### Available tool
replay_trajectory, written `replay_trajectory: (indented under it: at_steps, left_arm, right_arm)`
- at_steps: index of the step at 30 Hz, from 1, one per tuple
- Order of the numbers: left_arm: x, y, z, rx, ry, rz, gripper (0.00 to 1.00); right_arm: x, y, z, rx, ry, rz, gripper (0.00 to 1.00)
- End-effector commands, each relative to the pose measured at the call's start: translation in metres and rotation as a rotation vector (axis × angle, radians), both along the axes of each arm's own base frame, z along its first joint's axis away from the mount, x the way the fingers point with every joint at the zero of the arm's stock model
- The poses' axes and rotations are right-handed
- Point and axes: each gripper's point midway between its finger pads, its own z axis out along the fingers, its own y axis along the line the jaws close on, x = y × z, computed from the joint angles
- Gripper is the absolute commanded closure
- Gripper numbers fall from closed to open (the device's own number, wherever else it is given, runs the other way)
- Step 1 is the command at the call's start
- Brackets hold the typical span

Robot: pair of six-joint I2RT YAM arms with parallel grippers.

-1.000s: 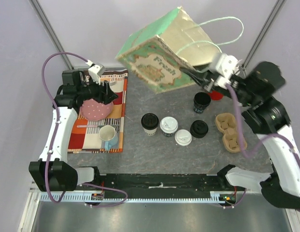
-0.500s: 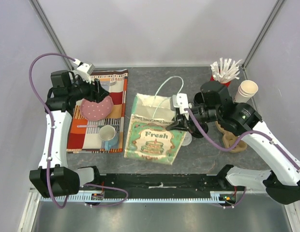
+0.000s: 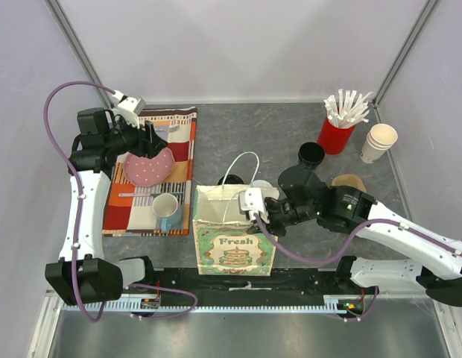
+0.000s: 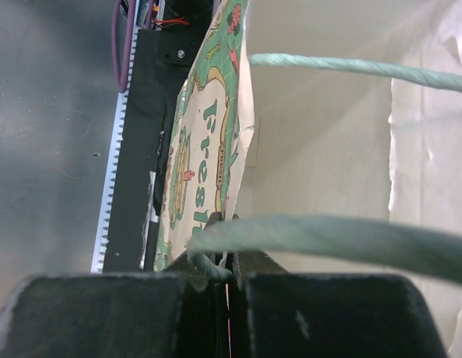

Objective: Pack the takeout coffee

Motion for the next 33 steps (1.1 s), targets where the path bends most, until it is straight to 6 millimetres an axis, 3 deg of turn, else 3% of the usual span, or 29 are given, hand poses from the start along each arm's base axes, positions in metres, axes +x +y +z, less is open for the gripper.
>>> replay_trajectory:
  at_steps: [1, 6, 15, 33]
  left_arm:
    - [0.003, 0.002, 0.019, 0.027, -0.06, -0.01, 0.33]
    - [0.004, 0.004, 0.019, 0.032, -0.063, -0.008, 0.33]
    - [0.005, 0.002, 0.02, 0.028, -0.064, -0.018, 0.33]
    - [0.006, 0.001, 0.022, 0.025, -0.068, -0.024, 0.33]
  right_arm:
    - [0.009, 0.019, 0.003, 0.021, -0.13, -0.044, 1.0]
    - [0.014, 0.02, -0.031, -0.096, -0.175, -0.07, 1.0]
    - [0.03, 0.016, -0.05, -0.128, -0.263, -0.139, 1.0]
    - [0.063, 0.016, -0.062, -0.186, -0.375, -0.255, 1.0]
